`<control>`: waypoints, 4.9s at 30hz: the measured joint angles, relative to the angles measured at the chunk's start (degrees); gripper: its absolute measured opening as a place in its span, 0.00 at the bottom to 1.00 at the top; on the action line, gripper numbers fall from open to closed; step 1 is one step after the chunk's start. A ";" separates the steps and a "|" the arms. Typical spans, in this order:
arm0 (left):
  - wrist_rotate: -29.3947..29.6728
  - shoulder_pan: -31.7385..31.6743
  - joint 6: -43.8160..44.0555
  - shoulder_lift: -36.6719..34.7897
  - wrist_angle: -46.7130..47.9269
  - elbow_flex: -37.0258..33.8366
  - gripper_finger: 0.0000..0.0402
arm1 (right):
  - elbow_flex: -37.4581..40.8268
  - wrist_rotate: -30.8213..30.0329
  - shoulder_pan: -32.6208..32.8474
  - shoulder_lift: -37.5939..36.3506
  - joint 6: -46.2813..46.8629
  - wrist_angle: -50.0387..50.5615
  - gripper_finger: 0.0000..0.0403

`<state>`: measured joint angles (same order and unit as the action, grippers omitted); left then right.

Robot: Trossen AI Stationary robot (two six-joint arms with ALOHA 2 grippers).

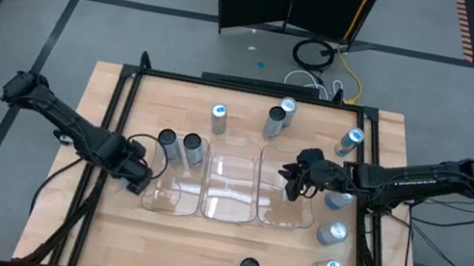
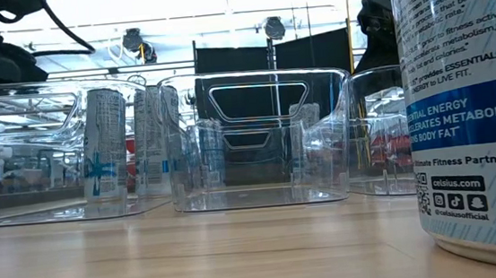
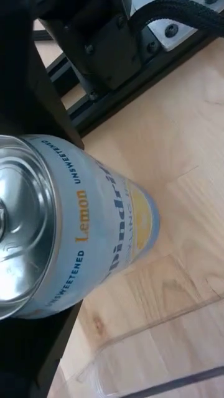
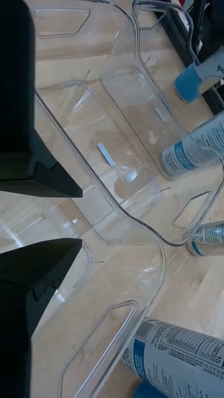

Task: Sort soda cans
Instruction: Put the middle left blue soda can into the middle transparent bin, then put the top left silver soda can into the right transparent bin

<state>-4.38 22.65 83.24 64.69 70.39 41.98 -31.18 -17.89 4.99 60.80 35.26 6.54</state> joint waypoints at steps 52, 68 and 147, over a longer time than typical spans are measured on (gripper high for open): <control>7.20 -28.77 -54.26 15.39 -12.65 46.61 0.77 | 0.00 0.00 -0.92 -0.04 -1.83 -5.69 0.27; -1.21 -35.03 -70.55 46.93 -1.07 65.02 0.77 | 0.00 0.22 -0.92 -0.04 -2.95 -4.54 0.27; 22.93 -20.61 -62.36 -2.41 -20.46 17.98 0.90 | 0.00 0.26 0.63 -0.02 -1.41 -2.37 0.27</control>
<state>18.55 2.04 20.88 62.28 49.93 59.96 -31.18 -17.63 5.63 60.77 33.85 4.16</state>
